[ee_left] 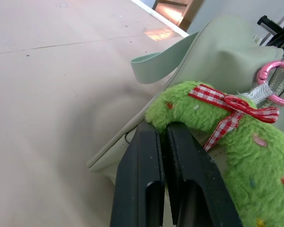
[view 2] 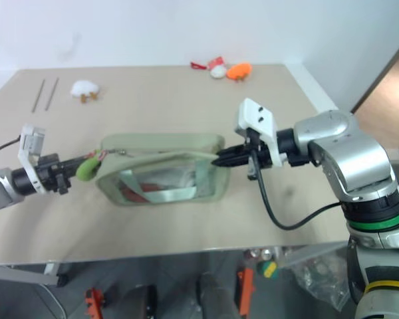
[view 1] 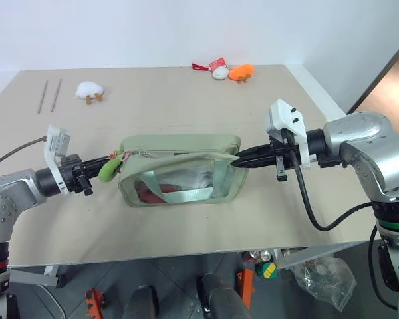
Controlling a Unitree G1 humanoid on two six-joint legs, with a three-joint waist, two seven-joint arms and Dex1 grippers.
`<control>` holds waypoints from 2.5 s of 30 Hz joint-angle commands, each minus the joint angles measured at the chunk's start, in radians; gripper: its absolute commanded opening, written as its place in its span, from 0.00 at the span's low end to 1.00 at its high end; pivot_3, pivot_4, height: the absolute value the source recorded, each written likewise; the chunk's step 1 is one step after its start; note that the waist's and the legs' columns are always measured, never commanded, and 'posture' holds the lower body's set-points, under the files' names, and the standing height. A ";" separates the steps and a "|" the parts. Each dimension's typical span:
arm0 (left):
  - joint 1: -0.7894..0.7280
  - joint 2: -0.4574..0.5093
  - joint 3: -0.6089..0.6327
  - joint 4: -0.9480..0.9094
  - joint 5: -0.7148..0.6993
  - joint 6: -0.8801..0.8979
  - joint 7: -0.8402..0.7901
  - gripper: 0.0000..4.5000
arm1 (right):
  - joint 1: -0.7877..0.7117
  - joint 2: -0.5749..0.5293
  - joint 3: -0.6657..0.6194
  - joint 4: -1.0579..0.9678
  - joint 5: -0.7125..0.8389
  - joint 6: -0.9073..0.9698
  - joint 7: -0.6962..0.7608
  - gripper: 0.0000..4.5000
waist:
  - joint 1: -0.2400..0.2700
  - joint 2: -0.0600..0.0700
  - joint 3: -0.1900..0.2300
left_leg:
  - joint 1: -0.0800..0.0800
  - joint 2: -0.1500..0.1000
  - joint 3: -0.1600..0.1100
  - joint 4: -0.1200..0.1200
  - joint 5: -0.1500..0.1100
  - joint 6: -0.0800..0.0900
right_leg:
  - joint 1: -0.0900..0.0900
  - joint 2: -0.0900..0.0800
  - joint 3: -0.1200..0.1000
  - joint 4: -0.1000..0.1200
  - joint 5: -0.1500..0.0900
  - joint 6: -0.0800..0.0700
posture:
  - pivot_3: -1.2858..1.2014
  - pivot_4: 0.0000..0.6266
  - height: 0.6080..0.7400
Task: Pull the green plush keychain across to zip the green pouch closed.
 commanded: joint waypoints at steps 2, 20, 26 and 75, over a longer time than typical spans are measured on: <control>-0.014 0.050 0.042 -0.007 0.025 -0.047 -0.024 0.00 | -0.027 0.004 -0.014 -0.020 0.014 -0.013 0.004 0.00 | 0.000 0.000 0.000 | 0.000 0.000 0.000 0.000 0.000 0.000 | 0.000 0.000 0.000 0.000 0.000 0.000 | 0.52 0.24 1.00; -0.166 0.078 -0.024 -0.023 0.136 -0.137 -0.007 0.00 | -0.035 0.009 -0.009 -0.012 0.013 -0.023 -0.001 0.00 | 0.007 0.000 0.000 | -0.001 0.000 0.000 0.000 0.000 0.000 | 0.000 0.000 0.000 0.000 0.000 0.001 | 0.52 0.24 1.00; -0.208 0.046 -0.040 -0.028 0.149 -0.159 0.016 0.00 | -0.030 0.003 -0.011 -0.016 0.015 -0.018 -0.002 0.00 | 0.013 0.000 0.000 | -0.001 0.000 0.000 0.001 0.000 0.000 | 0.000 -0.001 0.000 0.000 0.000 0.001 | 0.52 0.24 1.00; -0.415 0.066 -0.232 -0.076 0.215 -0.158 -0.216 1.00 | -0.031 0.027 -0.011 -0.018 0.026 -0.028 -0.031 0.00 | 0.012 0.000 0.000 | -0.001 0.000 0.000 0.002 0.000 0.000 | 0.000 0.000 0.000 0.000 0.001 0.002 | 0.52 0.24 1.00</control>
